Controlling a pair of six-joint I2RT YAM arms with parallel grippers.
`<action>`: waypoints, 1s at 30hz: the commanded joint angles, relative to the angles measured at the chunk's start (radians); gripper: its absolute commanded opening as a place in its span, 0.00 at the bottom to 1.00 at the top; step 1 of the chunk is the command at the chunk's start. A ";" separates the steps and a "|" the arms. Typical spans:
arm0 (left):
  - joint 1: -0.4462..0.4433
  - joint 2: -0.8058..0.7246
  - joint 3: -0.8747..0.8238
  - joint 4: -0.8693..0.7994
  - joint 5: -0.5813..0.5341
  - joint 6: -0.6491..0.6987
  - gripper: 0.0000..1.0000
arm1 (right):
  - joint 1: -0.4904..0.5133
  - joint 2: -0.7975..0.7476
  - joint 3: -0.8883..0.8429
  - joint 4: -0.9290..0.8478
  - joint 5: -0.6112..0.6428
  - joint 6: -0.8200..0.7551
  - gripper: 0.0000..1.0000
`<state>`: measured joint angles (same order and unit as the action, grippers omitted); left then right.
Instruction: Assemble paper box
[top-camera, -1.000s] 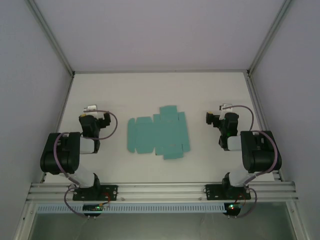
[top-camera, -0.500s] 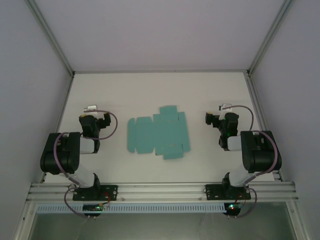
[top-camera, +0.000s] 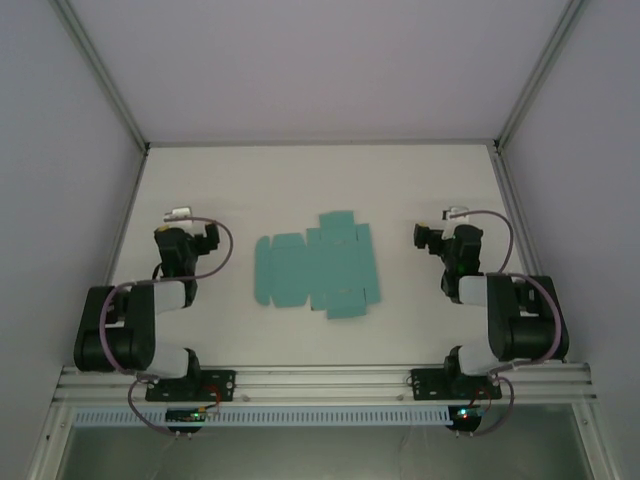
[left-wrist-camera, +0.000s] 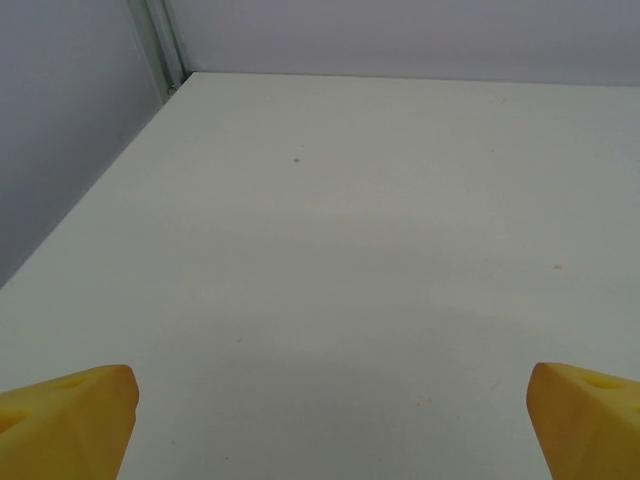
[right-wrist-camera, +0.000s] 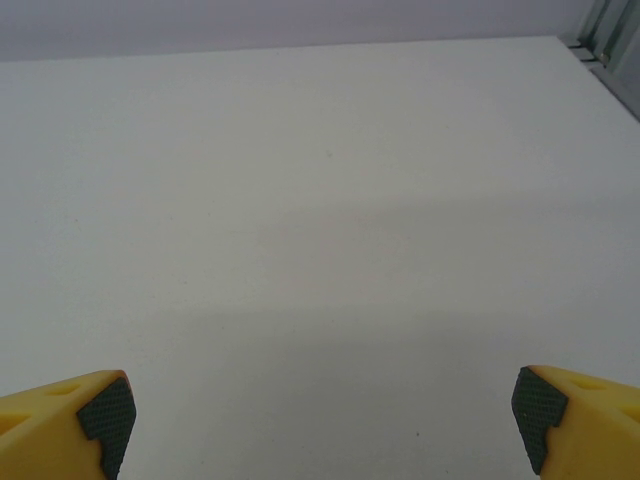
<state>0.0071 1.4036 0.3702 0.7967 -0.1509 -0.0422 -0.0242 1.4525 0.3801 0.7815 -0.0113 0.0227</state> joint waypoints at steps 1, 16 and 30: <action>-0.009 -0.082 0.090 -0.196 -0.042 -0.029 1.00 | 0.009 -0.100 0.075 -0.189 0.043 0.010 0.99; -0.296 -0.119 0.318 -0.862 0.175 -0.356 1.00 | 0.438 -0.099 0.442 -0.931 -0.208 0.361 0.52; -0.338 -0.071 0.217 -0.799 0.342 -0.404 1.00 | 0.444 0.297 0.373 -0.813 -0.203 0.474 0.40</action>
<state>-0.3283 1.3354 0.6052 -0.0284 0.1291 -0.4286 0.4339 1.6802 0.8124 -0.0235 -0.2264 0.4427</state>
